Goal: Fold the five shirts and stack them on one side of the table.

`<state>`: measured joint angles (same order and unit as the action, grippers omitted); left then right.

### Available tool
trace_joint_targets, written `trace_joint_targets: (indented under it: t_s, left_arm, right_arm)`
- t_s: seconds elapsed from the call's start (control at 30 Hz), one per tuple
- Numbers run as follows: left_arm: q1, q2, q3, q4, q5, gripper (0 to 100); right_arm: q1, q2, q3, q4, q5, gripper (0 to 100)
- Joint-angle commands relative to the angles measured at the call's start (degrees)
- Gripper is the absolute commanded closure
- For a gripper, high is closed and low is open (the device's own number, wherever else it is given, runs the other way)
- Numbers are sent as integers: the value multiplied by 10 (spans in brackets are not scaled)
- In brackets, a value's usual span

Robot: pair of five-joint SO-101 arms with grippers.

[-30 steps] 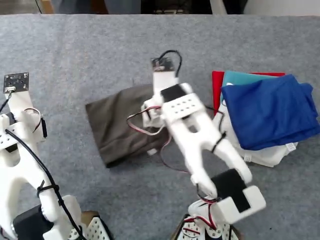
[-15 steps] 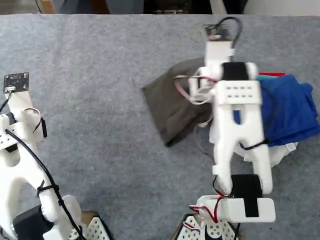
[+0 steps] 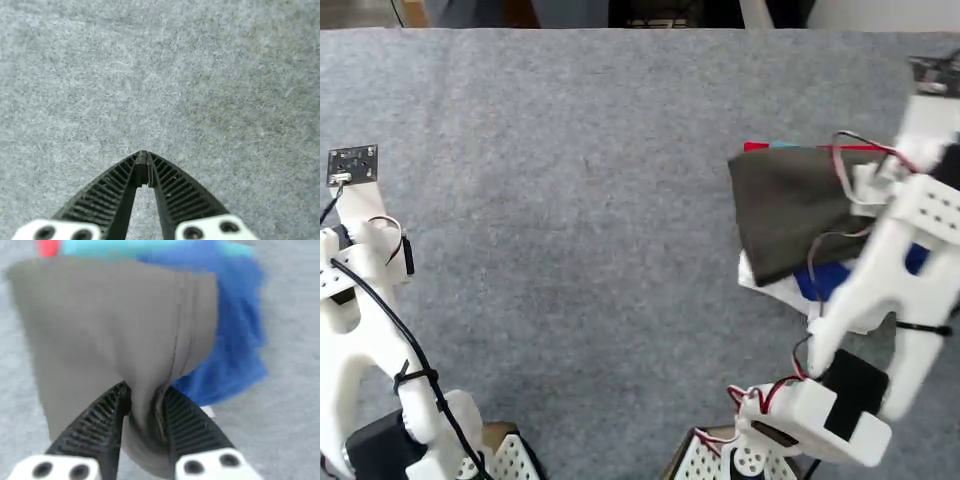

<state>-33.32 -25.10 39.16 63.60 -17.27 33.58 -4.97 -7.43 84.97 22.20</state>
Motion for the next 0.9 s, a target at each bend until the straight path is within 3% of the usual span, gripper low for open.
trace_joint_targets:
  t_s: [0.0, 0.37, 0.43, 0.57, 0.63, 0.73, 0.87]
  left_arm:
    - [1, -19, -17, 14, -1, 967]
    - [-3, -19, -17, 18, -2, 967]
    - [-2, -19, -16, 18, -2, 967]
    - [0, -19, -17, 18, -2, 967]
    - [0, -19, -17, 18, -3, 967]
    - [0, -19, -17, 18, -34, 967]
    - [0, -21, -17, 18, -40, 970]
  right_arm:
    - [37, -29, -28, -25, 7, 985]
    - [38, -29, -28, -24, 7, 969]
    - [39, -29, -28, -24, 7, 887]
    - [47, -34, -32, -25, 8, 609]
    - [51, -35, -42, -31, 5, 520]
    - [55, -35, -63, -25, 4, 549]
    - [49, -35, -116, 29, 7, 770]
